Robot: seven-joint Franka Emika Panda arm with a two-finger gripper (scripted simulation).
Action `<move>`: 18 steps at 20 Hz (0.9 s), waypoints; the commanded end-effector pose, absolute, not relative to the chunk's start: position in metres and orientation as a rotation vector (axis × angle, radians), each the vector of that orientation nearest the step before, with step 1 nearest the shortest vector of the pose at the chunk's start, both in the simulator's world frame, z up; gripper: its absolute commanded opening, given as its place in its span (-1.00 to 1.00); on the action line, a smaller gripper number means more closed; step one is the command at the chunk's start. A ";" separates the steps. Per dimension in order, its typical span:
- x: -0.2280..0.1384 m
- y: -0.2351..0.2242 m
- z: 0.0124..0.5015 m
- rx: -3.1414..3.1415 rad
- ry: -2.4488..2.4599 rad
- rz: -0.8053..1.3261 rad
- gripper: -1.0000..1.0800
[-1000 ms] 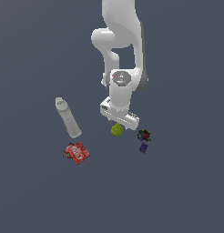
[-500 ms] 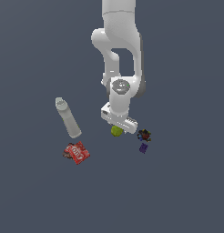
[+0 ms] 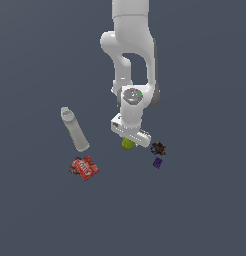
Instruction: Pick up a designated object from a clutter of objects.
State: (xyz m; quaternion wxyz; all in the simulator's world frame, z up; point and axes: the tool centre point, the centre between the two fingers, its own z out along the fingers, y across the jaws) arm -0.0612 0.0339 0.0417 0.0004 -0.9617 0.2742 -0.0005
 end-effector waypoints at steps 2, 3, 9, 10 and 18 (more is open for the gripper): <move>-0.061 0.033 0.041 -3.021 0.863 0.000 -1.00; -0.061 0.033 0.041 -3.021 0.863 0.000 -1.00; -0.062 0.031 0.047 -3.021 0.861 -0.001 -1.00; -0.062 0.029 0.049 -3.021 0.861 -0.001 -1.00; -0.068 0.008 0.082 -3.020 0.861 -0.001 -1.00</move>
